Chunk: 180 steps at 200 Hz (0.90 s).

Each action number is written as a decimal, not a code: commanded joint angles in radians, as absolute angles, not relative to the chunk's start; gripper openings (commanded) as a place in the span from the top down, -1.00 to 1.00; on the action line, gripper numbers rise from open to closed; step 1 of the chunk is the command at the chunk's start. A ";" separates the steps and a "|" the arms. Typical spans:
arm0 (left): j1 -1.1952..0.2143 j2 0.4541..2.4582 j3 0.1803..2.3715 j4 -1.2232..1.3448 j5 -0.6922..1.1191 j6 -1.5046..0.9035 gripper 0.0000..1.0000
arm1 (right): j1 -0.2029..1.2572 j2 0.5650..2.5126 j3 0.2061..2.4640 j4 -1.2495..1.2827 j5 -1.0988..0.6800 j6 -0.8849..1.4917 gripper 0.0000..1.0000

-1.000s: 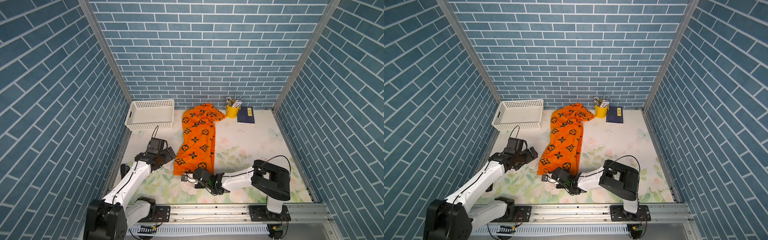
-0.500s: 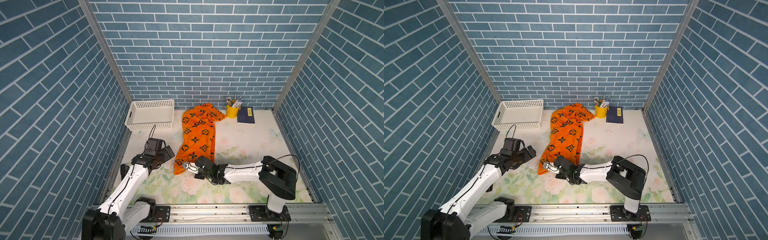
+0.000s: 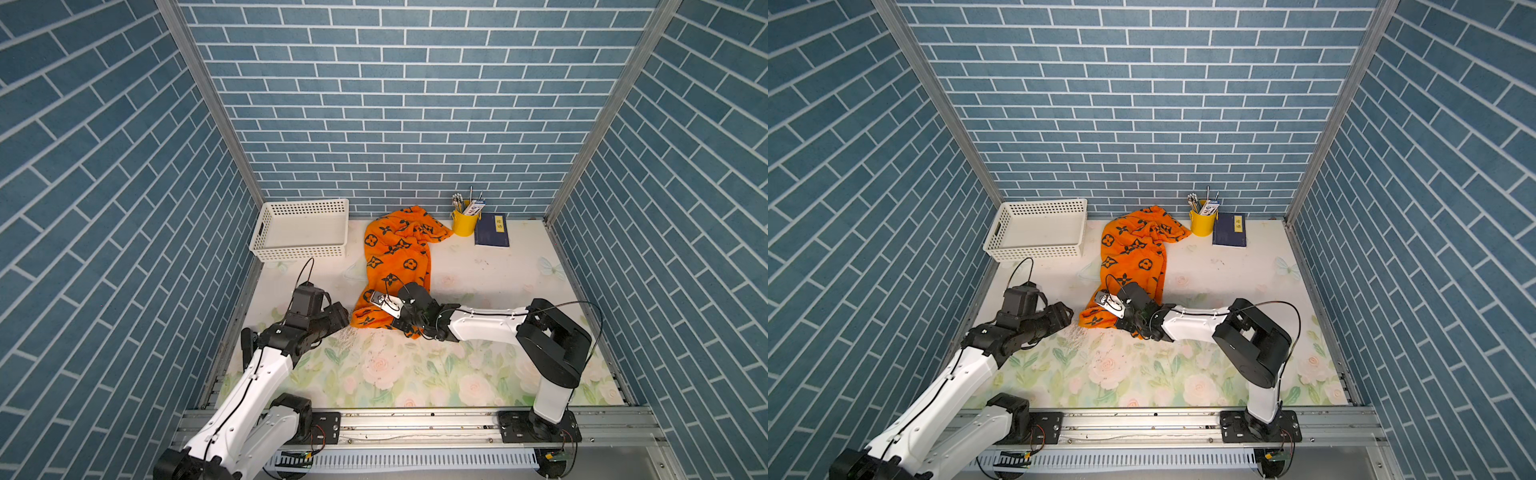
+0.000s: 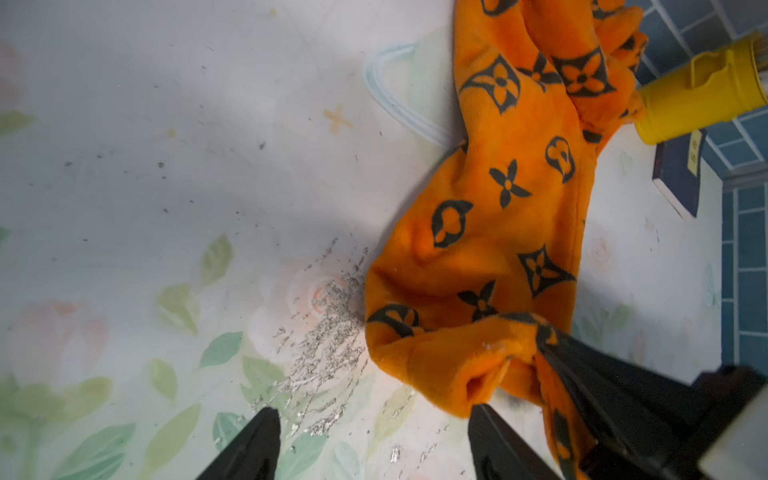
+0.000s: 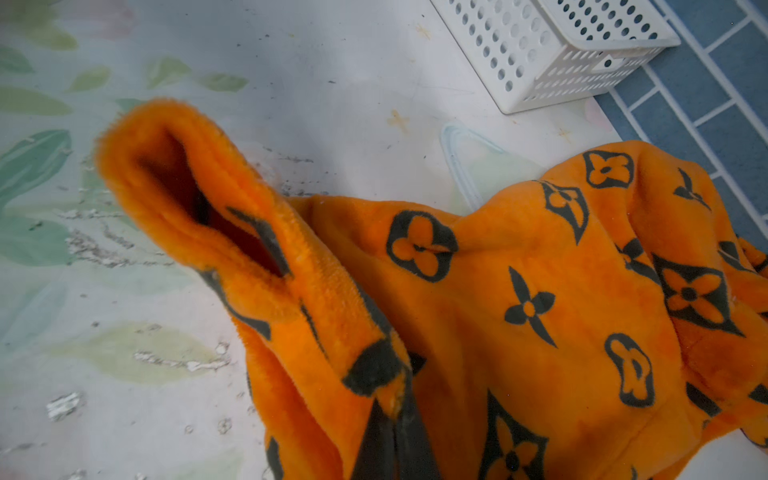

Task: Roll up the pillowcase
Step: Roll the pillowcase at the center of the board.

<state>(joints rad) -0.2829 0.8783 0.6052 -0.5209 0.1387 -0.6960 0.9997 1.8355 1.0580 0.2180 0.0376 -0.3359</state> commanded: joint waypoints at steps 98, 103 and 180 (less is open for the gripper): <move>-0.425 1.174 0.663 -0.204 0.154 -0.700 0.11 | 0.922 1.874 1.095 0.166 -0.069 -0.221 1.00; -0.425 1.191 0.669 -0.194 0.157 -0.701 0.11 | 0.920 1.873 1.090 0.168 -0.070 -0.214 1.00; -0.433 1.389 0.678 -0.079 0.152 -0.714 0.24 | 0.917 1.731 1.004 0.147 -0.040 -0.140 -0.13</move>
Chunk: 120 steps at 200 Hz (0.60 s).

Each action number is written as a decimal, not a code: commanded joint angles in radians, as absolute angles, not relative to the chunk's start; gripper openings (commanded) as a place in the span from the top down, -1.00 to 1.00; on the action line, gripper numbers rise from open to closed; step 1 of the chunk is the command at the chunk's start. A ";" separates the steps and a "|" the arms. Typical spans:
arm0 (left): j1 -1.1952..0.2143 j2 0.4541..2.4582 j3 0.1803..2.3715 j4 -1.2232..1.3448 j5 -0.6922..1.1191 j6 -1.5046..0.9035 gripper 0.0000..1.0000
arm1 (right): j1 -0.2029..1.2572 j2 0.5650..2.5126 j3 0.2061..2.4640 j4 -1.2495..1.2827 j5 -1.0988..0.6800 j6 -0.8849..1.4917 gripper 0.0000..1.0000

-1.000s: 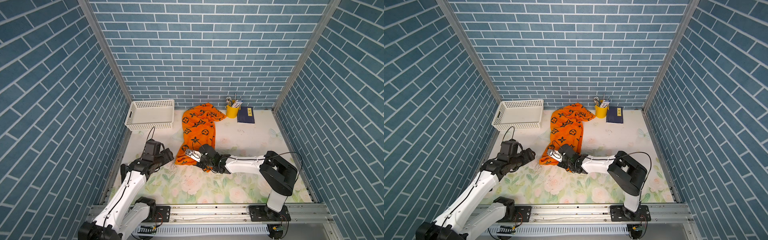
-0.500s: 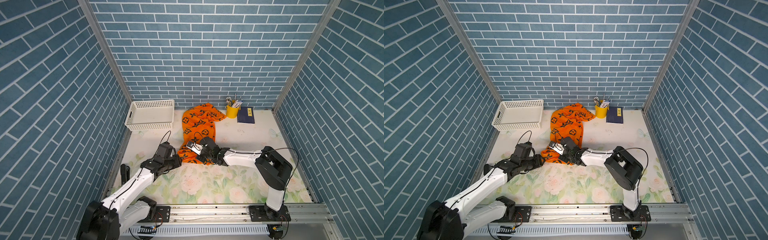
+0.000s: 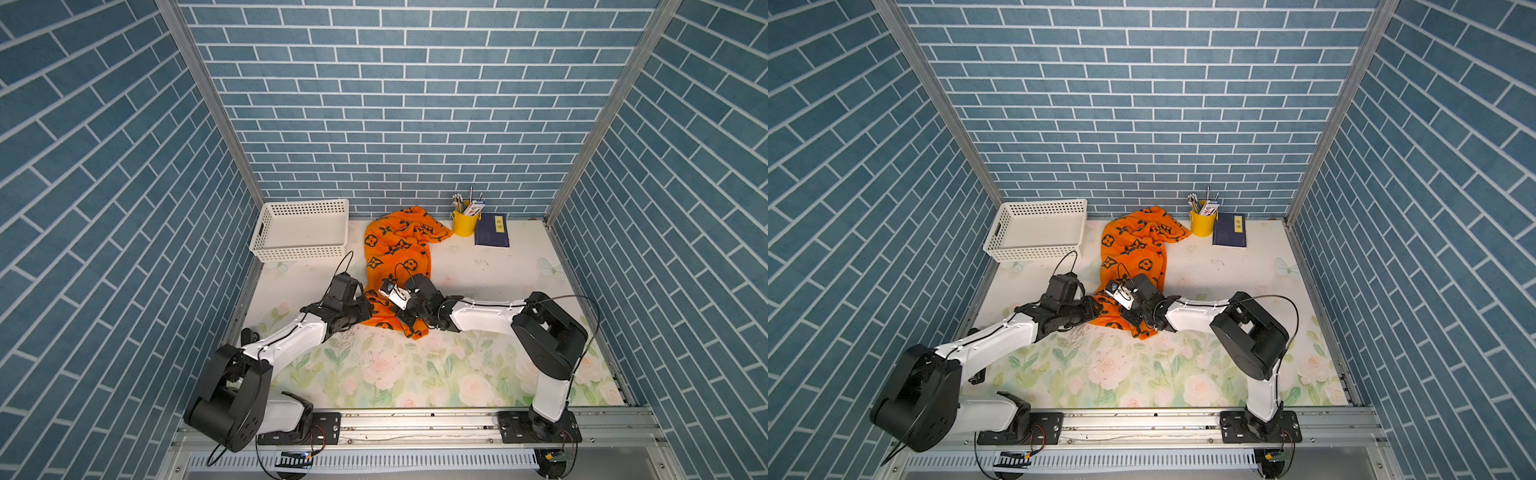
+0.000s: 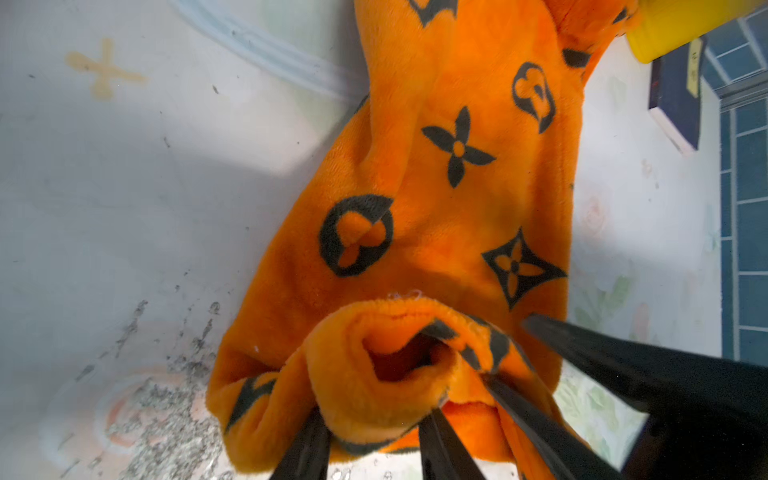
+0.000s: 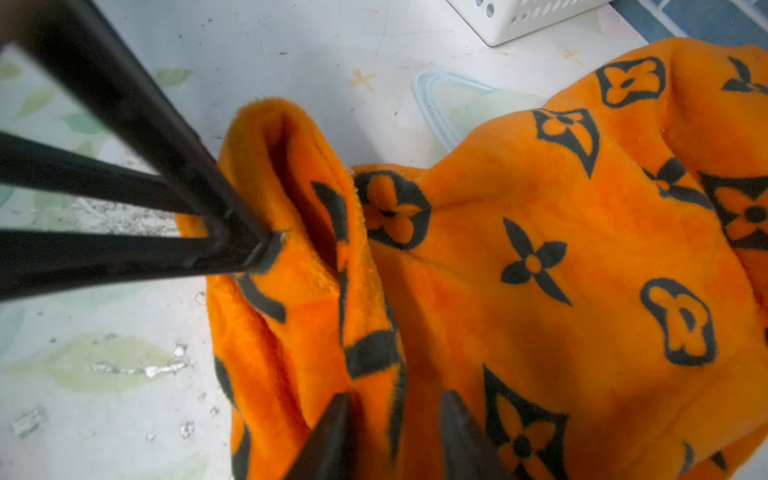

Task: Roll up the pillowcase
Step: Roll the pillowcase at the center of the board.

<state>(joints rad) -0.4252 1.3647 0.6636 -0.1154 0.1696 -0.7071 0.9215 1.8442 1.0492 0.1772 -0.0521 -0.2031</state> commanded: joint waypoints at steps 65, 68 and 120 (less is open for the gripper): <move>-0.434 1.418 0.680 -0.103 0.115 -0.726 0.25 | 1.042 1.521 0.775 0.083 0.091 -0.112 -0.38; -0.433 1.420 0.680 -0.103 0.114 -0.727 0.25 | 1.052 1.519 0.768 0.084 0.109 -0.115 -0.38; -0.434 1.433 0.686 -0.107 0.110 -0.729 0.25 | 1.122 1.600 0.781 0.094 0.325 -0.161 -0.42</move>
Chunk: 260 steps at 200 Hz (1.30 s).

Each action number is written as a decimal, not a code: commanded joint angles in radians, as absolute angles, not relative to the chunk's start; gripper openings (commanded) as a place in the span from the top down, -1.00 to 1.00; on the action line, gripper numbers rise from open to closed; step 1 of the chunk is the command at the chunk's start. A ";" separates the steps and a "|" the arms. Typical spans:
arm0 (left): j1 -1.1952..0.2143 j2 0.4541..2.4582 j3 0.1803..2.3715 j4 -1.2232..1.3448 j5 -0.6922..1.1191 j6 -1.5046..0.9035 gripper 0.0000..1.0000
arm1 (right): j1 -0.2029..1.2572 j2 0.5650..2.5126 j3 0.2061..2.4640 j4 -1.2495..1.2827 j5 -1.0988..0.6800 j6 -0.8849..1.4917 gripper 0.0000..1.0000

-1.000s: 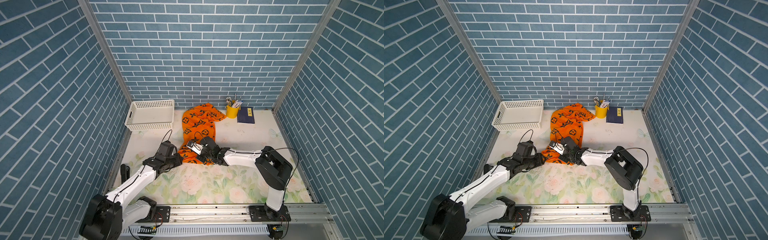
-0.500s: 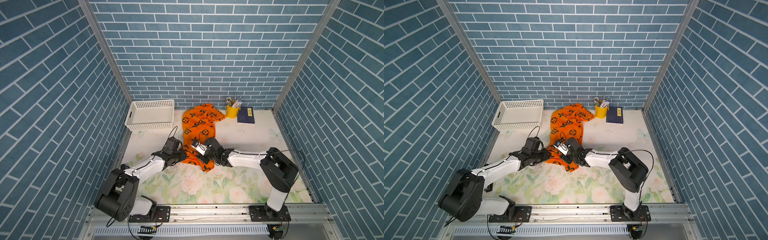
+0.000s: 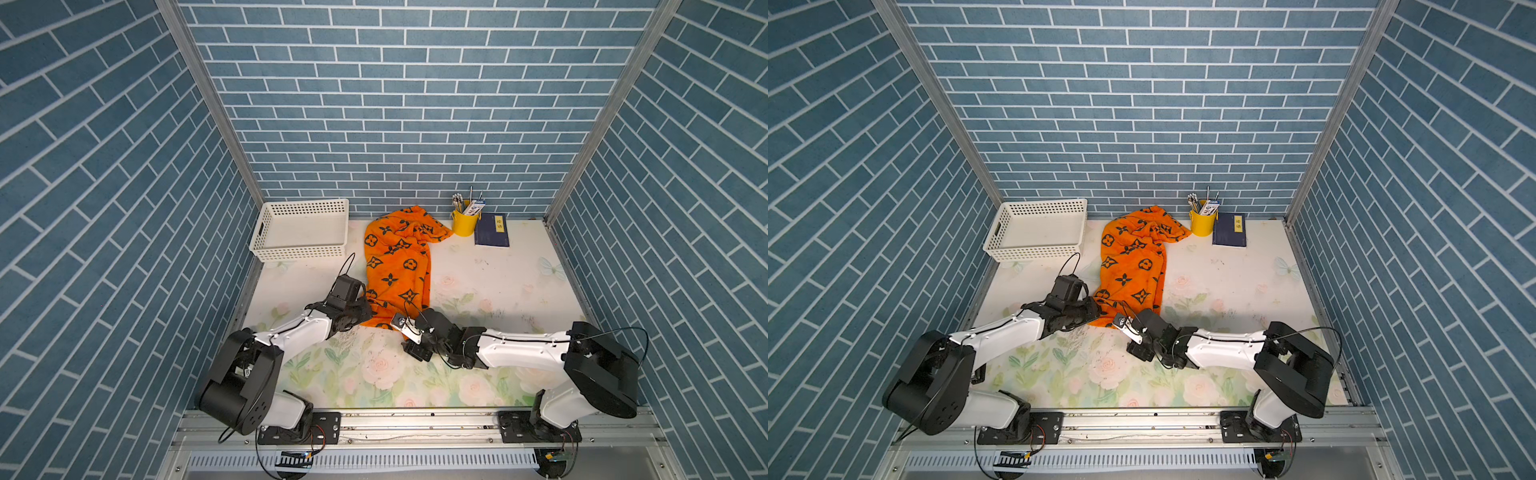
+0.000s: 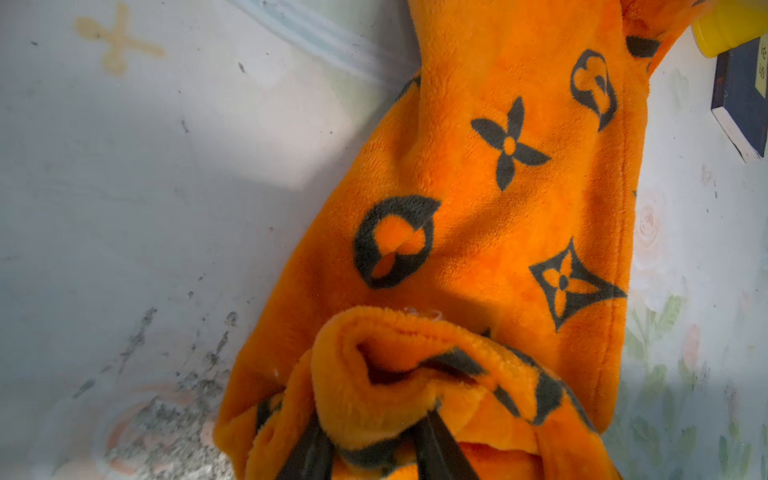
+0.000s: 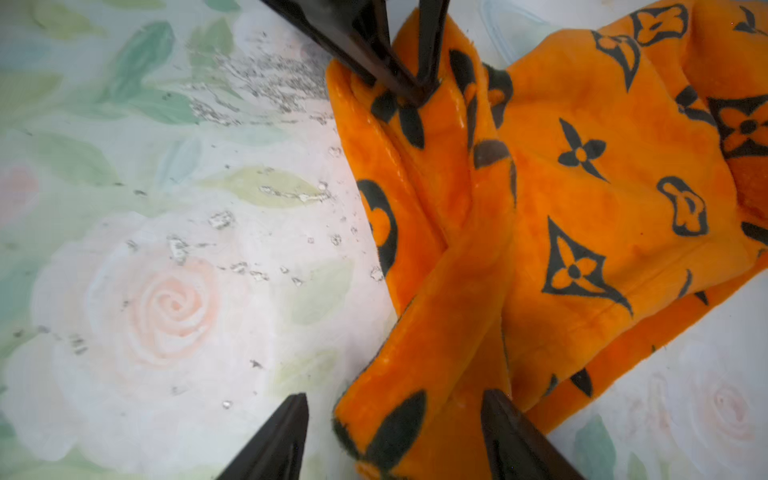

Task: Roll up the pillowcase
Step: Roll the pillowcase at the center of the board.

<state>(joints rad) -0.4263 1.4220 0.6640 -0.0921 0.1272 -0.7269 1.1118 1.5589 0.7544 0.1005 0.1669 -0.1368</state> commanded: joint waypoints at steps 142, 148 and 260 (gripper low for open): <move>-0.433 1.483 0.723 -0.123 0.083 -0.716 0.28 | 0.891 1.589 0.848 -0.012 0.289 -0.101 -0.40; -0.434 1.482 0.724 -0.123 0.080 -0.716 0.28 | 0.893 1.575 0.843 -0.013 0.272 -0.097 -0.41; -0.433 1.460 0.717 -0.137 0.063 -0.687 0.27 | 0.869 1.727 1.031 -0.010 0.190 -0.105 0.21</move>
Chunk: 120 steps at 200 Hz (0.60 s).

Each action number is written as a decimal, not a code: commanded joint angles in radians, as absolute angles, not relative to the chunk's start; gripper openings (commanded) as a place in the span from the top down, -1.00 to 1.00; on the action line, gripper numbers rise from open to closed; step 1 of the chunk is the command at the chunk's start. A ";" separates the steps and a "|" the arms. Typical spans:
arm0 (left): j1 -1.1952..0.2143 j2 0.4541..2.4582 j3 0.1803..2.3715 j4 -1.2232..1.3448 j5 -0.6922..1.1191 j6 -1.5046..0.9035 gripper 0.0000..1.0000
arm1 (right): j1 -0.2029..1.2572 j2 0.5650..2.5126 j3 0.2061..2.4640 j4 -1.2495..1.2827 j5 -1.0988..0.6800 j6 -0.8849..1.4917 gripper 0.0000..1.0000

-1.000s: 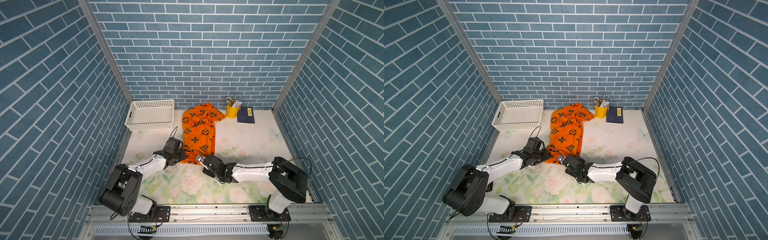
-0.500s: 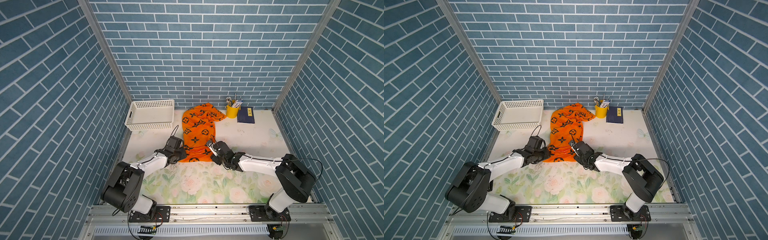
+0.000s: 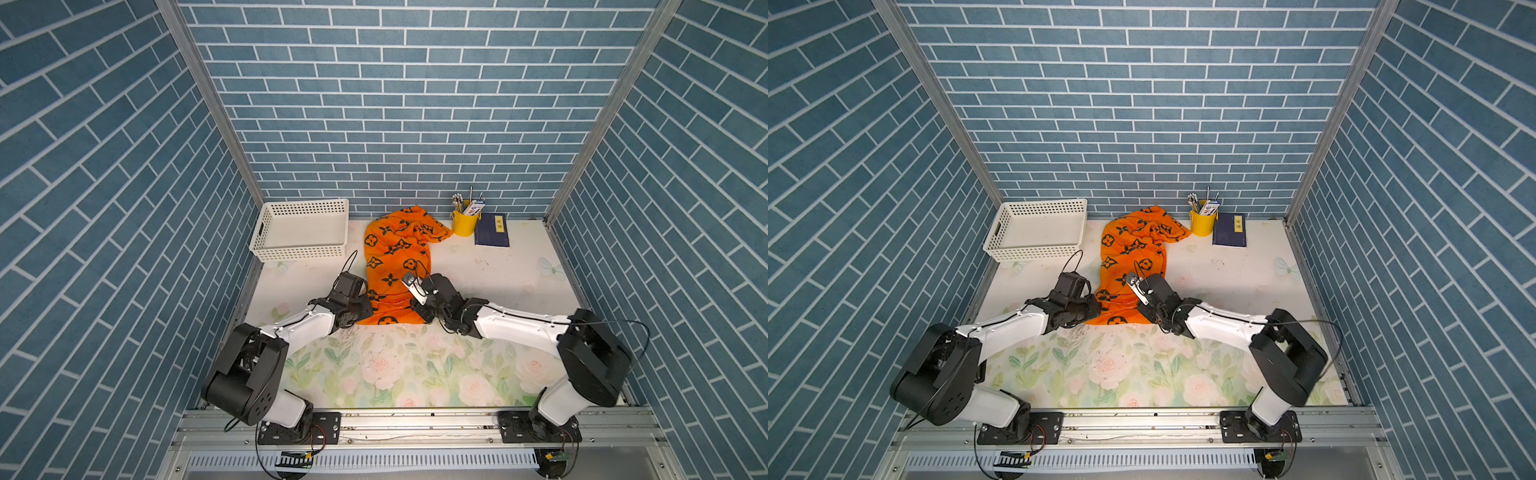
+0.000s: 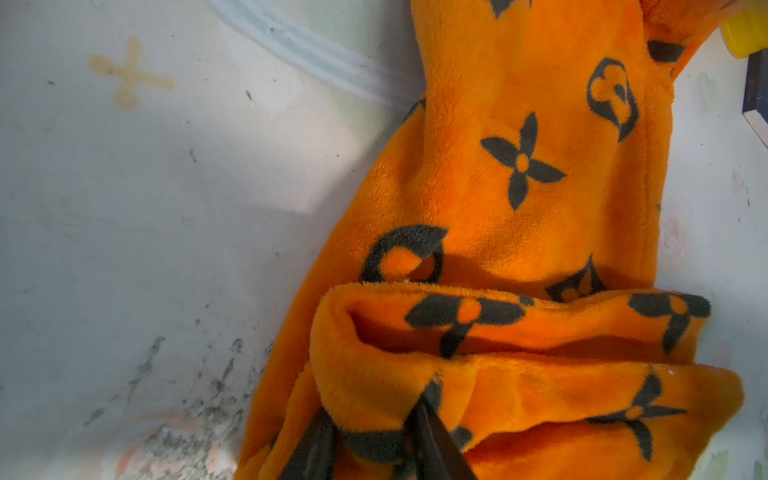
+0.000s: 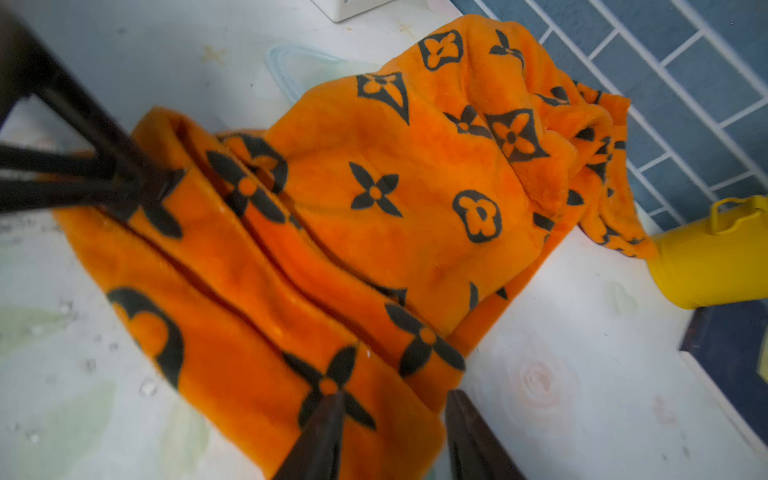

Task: Roll up the pillowcase
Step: Roll the pillowcase at the center of the board.

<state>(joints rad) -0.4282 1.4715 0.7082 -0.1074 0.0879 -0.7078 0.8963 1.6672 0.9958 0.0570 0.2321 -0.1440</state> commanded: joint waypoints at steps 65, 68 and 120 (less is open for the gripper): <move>-0.427 1.515 0.739 -0.150 0.029 -0.675 0.27 | 0.904 1.669 0.850 0.000 0.097 0.011 0.20; -0.427 1.518 0.739 -0.149 0.029 -0.675 0.27 | 0.904 1.673 0.849 0.000 0.096 0.011 0.20; -0.428 1.511 0.767 -0.148 0.042 -0.662 0.25 | 0.935 1.581 0.870 0.076 0.222 -0.130 -0.30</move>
